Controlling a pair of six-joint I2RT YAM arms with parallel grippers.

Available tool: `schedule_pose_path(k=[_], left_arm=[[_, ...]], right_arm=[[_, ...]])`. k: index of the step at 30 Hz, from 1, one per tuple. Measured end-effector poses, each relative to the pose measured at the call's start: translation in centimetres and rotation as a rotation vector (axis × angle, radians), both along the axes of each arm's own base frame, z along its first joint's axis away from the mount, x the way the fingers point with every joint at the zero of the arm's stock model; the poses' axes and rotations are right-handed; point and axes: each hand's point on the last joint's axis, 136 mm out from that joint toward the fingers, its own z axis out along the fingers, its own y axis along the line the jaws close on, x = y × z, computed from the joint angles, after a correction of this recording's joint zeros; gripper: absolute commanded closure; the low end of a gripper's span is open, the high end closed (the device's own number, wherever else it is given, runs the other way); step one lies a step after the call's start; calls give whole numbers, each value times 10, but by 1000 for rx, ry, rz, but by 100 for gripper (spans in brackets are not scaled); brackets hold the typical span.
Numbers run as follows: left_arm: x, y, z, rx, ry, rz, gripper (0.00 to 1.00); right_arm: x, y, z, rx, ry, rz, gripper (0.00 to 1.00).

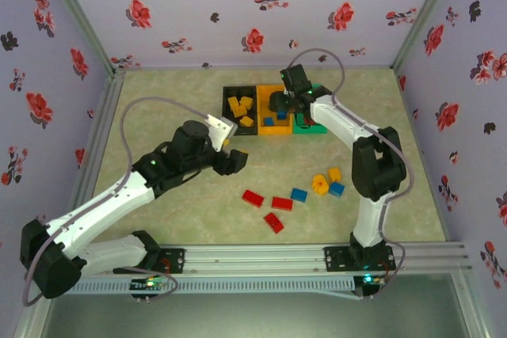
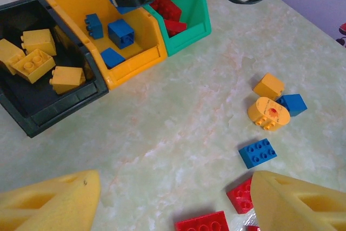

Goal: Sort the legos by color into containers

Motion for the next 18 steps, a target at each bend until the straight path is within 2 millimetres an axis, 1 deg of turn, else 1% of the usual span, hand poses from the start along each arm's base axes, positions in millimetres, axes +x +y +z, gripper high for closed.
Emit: schedule_pose_path(k=[4,11,14,18], left_arm=[[0,3,-1,8,3,13,25],[-1,6,-9,22,22,26,24],[-1,6,-10,23,24,28,24],[-1,7,-11,23,27,29,24]], right_arm=[[9,6,1,3,-2,10,27],[8,8,2,-3,-1,18,25],[5,8,3,-6,-2,23,25],[-6,3,6,-14,0,28,25]])
